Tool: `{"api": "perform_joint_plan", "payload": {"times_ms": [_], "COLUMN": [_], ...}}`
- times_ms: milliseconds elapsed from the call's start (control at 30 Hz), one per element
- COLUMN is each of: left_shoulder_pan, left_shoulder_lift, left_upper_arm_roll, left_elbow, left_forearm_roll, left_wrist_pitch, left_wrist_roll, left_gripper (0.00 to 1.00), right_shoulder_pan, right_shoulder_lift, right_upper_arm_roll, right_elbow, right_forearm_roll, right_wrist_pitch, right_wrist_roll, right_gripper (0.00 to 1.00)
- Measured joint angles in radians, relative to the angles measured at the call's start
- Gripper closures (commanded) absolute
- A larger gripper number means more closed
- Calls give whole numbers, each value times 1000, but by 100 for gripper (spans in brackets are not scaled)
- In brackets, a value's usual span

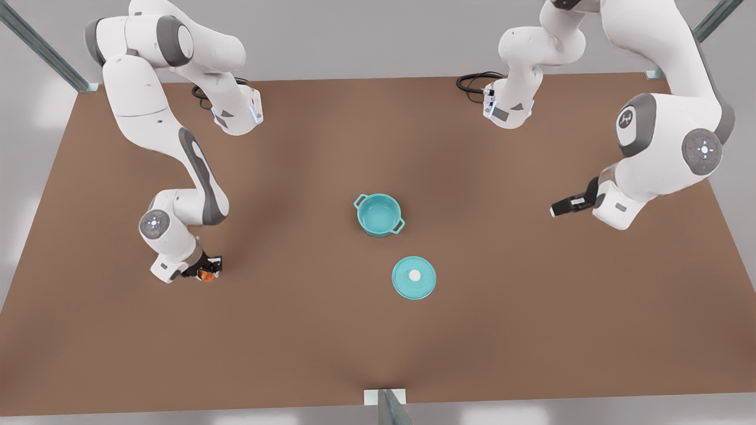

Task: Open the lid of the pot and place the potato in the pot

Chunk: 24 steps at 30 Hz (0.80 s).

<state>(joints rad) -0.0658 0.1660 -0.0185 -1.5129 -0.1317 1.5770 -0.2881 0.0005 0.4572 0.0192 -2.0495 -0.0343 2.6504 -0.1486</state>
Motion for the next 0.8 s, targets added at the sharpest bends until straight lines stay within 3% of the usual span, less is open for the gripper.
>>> {"api": "perform_joint_plan", "payload": {"times_ms": [333, 633, 800], "left_shoulder_pan": [-19, 2, 0], "left_shoulder_lift": [27, 29, 33], "left_upper_arm_roll": [-131, -134, -134], "left_elbow": [83, 85, 85], "left_forearm_roll": [111, 187, 195], "left_wrist_pitch": [48, 3, -17], "left_wrist_roll": [144, 214, 241], "left_gripper": [0, 0, 0], "right_shoulder_pan": [41, 454, 621], "right_shoulder_lift": [-51, 66, 99], "right_upper_arm_roll": [236, 248, 248], "right_elbow": [121, 339, 301], "right_forearm_roll": [21, 130, 141], "right_wrist_pitch": [-86, -114, -117], "right_wrist_roll": [3, 27, 86], "right_gripper": [48, 48, 48]}}
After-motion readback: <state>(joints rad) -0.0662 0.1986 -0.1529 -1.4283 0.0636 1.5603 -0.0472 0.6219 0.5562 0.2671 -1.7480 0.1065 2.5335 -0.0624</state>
